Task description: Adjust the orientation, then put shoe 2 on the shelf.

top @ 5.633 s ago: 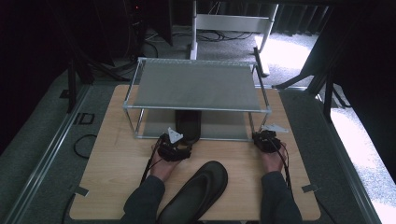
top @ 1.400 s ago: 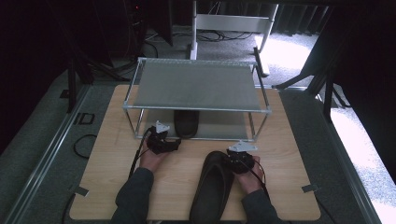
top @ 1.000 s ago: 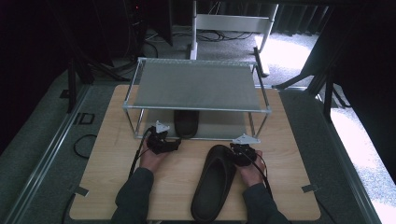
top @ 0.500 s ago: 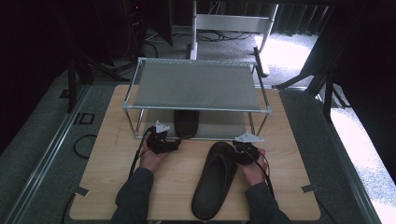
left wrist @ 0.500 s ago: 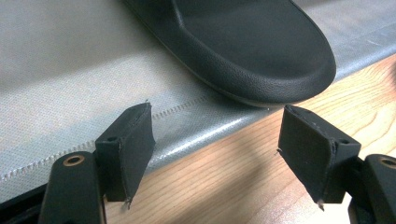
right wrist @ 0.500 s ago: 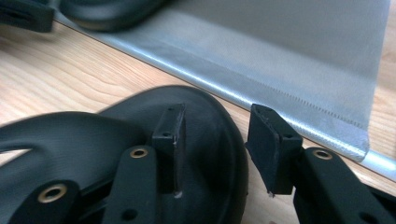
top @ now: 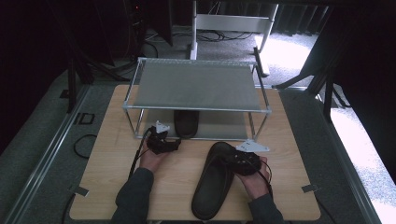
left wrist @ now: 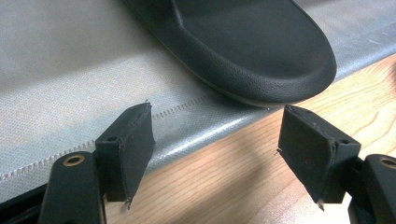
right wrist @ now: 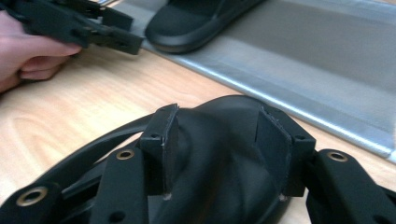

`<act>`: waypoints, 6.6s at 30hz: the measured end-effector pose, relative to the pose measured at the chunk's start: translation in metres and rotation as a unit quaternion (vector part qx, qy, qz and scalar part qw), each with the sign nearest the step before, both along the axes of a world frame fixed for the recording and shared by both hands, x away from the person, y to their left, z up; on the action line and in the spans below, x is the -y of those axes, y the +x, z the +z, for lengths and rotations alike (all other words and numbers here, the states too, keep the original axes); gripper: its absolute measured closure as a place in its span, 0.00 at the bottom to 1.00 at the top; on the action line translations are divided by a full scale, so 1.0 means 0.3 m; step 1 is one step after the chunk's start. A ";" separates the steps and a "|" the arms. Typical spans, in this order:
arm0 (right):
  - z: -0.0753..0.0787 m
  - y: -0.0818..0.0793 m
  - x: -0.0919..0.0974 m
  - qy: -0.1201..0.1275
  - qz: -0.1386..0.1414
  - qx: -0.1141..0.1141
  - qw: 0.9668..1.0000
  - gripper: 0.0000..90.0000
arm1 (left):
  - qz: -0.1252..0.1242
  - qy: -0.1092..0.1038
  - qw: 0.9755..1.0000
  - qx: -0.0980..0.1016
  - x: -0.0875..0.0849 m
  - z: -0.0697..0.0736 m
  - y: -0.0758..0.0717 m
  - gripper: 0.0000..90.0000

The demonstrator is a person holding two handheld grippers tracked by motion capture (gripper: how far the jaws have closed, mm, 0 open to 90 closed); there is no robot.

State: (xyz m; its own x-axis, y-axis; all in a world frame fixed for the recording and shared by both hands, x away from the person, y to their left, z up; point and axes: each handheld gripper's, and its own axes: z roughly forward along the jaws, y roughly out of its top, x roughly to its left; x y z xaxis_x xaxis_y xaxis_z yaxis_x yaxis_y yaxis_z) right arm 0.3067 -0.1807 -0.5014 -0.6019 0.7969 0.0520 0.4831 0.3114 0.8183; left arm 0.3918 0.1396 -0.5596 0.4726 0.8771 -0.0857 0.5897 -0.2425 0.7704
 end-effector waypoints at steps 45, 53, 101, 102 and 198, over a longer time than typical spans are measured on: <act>-0.018 0.030 -0.043 -0.034 0.001 0.001 0.999 0.75 | 0.000 -0.001 1.000 0.000 -0.001 0.000 0.000 0.30; -0.001 0.115 -0.063 -0.043 0.002 0.017 0.999 0.75 | 0.001 -0.001 1.000 0.000 -0.001 0.000 -0.001 0.30; -0.058 0.366 -0.125 -0.058 -0.030 0.057 0.996 0.76 | 0.002 -0.013 1.000 -0.002 -0.008 0.000 -0.001 0.31; -0.062 0.367 -0.128 -0.060 -0.030 0.055 0.996 0.76 | 0.002 -0.013 1.000 -0.002 -0.008 0.000 -0.001 0.31; -0.144 -0.010 -0.081 -0.086 0.014 0.004 0.996 0.22 | 0.004 -0.013 1.000 -0.002 -0.008 0.000 -0.003 0.31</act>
